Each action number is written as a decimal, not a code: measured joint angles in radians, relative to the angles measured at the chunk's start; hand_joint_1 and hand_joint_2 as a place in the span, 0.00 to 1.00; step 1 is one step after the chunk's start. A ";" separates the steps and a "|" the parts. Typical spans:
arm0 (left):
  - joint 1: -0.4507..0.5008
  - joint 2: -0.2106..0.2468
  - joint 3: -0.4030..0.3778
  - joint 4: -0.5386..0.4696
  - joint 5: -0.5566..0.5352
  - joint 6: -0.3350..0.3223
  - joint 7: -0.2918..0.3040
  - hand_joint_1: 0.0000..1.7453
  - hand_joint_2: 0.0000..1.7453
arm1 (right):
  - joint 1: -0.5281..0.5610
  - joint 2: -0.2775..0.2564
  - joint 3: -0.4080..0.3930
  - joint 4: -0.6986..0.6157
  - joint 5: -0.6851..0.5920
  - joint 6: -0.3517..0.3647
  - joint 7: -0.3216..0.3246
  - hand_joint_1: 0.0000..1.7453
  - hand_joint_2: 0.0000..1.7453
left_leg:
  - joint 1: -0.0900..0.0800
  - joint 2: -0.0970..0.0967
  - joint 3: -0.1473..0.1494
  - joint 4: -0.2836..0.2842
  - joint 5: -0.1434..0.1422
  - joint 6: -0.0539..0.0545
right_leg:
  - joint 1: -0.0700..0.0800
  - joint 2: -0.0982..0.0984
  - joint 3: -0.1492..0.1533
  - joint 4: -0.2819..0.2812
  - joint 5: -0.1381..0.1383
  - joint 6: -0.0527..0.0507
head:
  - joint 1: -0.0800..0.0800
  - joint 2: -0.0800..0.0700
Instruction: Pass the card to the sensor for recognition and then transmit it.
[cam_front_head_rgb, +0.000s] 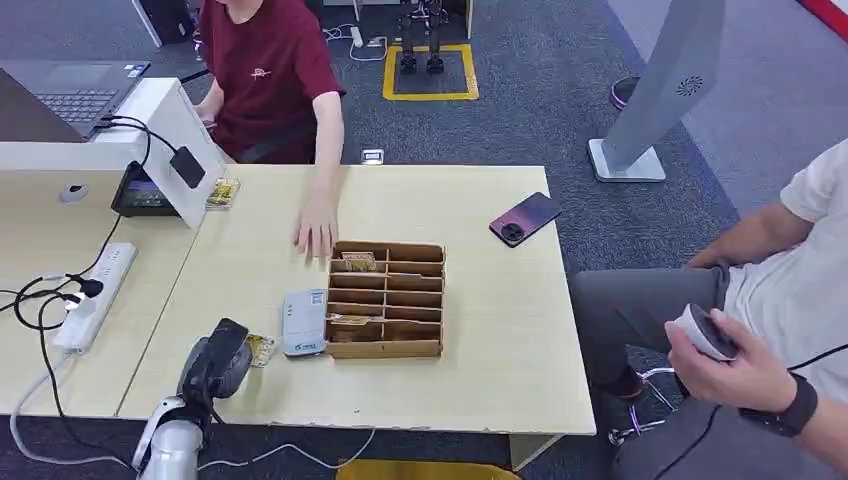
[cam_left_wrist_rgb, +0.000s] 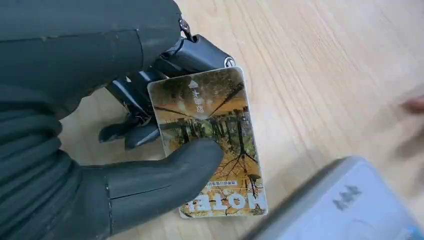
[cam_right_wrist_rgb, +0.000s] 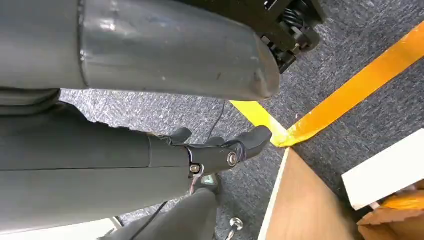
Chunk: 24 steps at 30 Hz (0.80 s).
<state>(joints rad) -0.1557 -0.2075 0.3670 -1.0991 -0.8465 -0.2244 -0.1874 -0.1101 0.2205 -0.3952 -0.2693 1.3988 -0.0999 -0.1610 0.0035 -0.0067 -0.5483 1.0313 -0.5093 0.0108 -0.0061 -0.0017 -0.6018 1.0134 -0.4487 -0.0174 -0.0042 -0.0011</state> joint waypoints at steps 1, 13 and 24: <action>0.011 0.000 0.000 -0.020 0.156 -0.030 -0.001 1.00 1.00 | 0.000 0.000 0.000 0.000 0.001 0.000 -0.003 0.00 0.00 | 0.000 0.000 0.000 0.000 0.000 0.000 | 0.000 0.000 -0.001 0.000 0.000 0.000 | 0.000 0.000; -0.083 -0.012 -0.037 -0.330 0.541 0.097 -0.041 1.00 1.00 | 0.000 0.003 0.000 0.000 0.011 -0.008 0.010 0.00 0.00 | 0.001 0.000 -0.005 0.001 0.003 0.000 | 0.001 0.000 -0.005 0.000 0.003 0.001 | 0.000 0.000; -0.200 -0.024 -0.051 -0.417 0.415 0.150 -0.033 1.00 1.00 | -0.002 0.011 0.000 0.000 0.015 -0.008 0.017 0.00 0.00 | 0.000 0.000 -0.005 0.001 0.003 0.000 | 0.000 0.001 -0.006 0.000 0.004 0.001 | 0.000 0.000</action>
<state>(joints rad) -0.3557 -0.2319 0.3159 -1.5163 -0.4314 -0.0747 -0.2201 -0.1125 0.2316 -0.3952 -0.2693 1.4134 -0.1076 -0.1438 0.0037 -0.0066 -0.5536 1.0324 -0.5061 0.0109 -0.0056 -0.0010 -0.6077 1.0132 -0.4451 -0.0166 -0.0046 -0.0011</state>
